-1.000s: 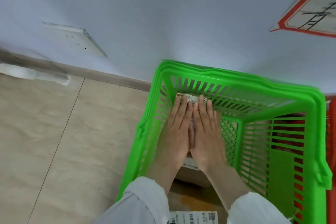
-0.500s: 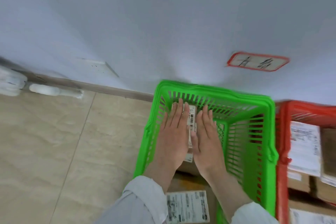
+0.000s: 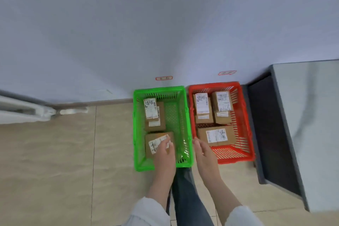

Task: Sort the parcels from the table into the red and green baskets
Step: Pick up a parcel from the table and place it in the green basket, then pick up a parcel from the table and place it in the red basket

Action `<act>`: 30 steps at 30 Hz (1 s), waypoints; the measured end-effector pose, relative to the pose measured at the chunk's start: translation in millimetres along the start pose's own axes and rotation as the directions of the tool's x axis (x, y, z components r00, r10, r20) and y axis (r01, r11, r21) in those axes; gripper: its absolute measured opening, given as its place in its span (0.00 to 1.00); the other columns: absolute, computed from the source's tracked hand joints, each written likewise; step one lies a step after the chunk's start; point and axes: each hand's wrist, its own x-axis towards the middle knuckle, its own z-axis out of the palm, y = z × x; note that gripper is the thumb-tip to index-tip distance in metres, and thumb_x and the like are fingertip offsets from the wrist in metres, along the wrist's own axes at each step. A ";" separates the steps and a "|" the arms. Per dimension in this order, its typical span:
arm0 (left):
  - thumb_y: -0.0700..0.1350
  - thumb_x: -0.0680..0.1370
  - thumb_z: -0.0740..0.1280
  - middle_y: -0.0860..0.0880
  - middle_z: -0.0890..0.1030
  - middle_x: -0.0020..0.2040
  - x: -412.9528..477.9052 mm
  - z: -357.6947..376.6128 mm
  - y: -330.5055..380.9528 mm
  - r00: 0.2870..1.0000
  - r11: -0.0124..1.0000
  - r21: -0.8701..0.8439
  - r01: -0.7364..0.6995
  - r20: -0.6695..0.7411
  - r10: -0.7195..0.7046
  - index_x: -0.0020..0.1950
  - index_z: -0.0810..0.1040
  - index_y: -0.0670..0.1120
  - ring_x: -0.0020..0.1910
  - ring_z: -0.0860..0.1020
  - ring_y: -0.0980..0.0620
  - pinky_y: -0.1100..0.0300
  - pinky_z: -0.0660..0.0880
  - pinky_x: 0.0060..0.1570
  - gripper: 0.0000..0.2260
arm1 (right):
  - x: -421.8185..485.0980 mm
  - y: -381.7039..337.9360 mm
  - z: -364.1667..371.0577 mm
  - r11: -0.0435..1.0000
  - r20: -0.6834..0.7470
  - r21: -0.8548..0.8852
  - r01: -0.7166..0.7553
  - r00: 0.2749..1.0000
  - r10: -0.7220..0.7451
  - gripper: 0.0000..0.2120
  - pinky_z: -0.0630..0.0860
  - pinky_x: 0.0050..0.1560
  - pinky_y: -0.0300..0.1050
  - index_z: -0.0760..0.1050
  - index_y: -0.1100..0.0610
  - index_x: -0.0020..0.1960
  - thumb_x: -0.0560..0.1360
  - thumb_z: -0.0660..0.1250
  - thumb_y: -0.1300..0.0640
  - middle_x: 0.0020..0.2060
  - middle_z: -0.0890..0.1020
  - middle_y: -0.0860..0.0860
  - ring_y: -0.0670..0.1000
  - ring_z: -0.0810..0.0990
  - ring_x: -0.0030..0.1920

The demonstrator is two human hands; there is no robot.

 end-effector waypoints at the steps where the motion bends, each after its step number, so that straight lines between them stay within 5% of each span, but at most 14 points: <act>1: 0.43 0.81 0.56 0.47 0.74 0.67 -15.7 2.9 2.6 1.000 1.000 -0.009 0.003 0.021 -0.003 0.66 0.72 0.45 0.66 0.71 0.50 0.59 0.64 0.67 0.14 | -14.6 -2.2 -10.3 1.000 -0.016 0.022 0.004 1.000 -0.004 0.15 0.70 0.56 0.36 0.75 0.58 0.62 0.80 0.57 0.54 0.56 0.79 0.49 0.48 0.76 0.58; 4: 0.41 0.81 0.55 0.47 0.72 0.67 -55.0 15.7 15.0 0.994 0.999 -0.030 -0.011 0.112 0.014 0.68 0.70 0.42 0.67 0.70 0.50 0.61 0.63 0.64 0.15 | -50.2 -6.9 -41.4 0.992 -0.084 0.123 0.023 0.996 -0.013 0.11 0.70 0.43 0.26 0.77 0.57 0.56 0.80 0.57 0.57 0.46 0.80 0.47 0.41 0.77 0.48; 9: 0.43 0.82 0.54 0.50 0.74 0.64 -116.2 42.9 43.9 0.966 0.994 -0.006 -0.111 0.236 0.109 0.68 0.69 0.45 0.58 0.72 0.55 0.67 0.66 0.54 0.15 | -96.4 7.0 -98.2 0.950 -0.179 0.309 -0.041 0.979 0.100 0.14 0.75 0.54 0.43 0.78 0.55 0.54 0.79 0.58 0.48 0.49 0.82 0.49 0.49 0.79 0.52; 12: 0.42 0.82 0.54 0.53 0.74 0.59 -150.5 66.7 58.0 0.953 0.988 0.007 -0.157 0.265 0.149 0.66 0.70 0.47 0.52 0.71 0.58 0.72 0.66 0.40 0.14 | -124.9 17.6 -145.5 0.874 -0.223 0.485 -0.016 0.964 0.142 0.12 0.74 0.46 0.37 0.77 0.53 0.49 0.80 0.57 0.50 0.49 0.81 0.50 0.46 0.79 0.50; 17: 0.45 0.81 0.56 0.48 0.76 0.62 -209.8 150.7 74.5 0.914 0.959 0.094 -0.268 0.338 0.222 0.65 0.72 0.46 0.60 0.74 0.51 0.54 0.69 0.64 0.14 | -160.4 57.9 -245.8 0.755 -0.324 0.653 0.063 0.924 0.202 0.08 0.75 0.56 0.46 0.76 0.52 0.47 0.79 0.60 0.52 0.50 0.81 0.51 0.48 0.79 0.52; 23: 0.49 0.81 0.56 0.48 0.76 0.61 -298.9 298.9 80.3 0.867 0.959 0.066 -0.274 0.450 0.216 0.65 0.71 0.46 0.60 0.74 0.50 0.56 0.69 0.62 0.15 | -182.9 135.1 -389.5 0.662 -0.384 0.739 0.128 0.887 0.256 0.10 0.74 0.57 0.46 0.74 0.55 0.55 0.79 0.61 0.52 0.52 0.81 0.49 0.49 0.78 0.55; 30: 0.48 0.80 0.58 0.50 0.75 0.62 -367.4 434.0 94.9 0.796 0.961 0.027 -0.277 0.566 0.213 0.63 0.72 0.48 0.62 0.74 0.51 0.53 0.69 0.65 0.13 | -190.8 197.5 -517.1 0.590 -0.449 0.785 0.186 0.828 0.336 0.09 0.74 0.58 0.47 0.75 0.57 0.53 0.79 0.60 0.54 0.50 0.80 0.50 0.51 0.77 0.53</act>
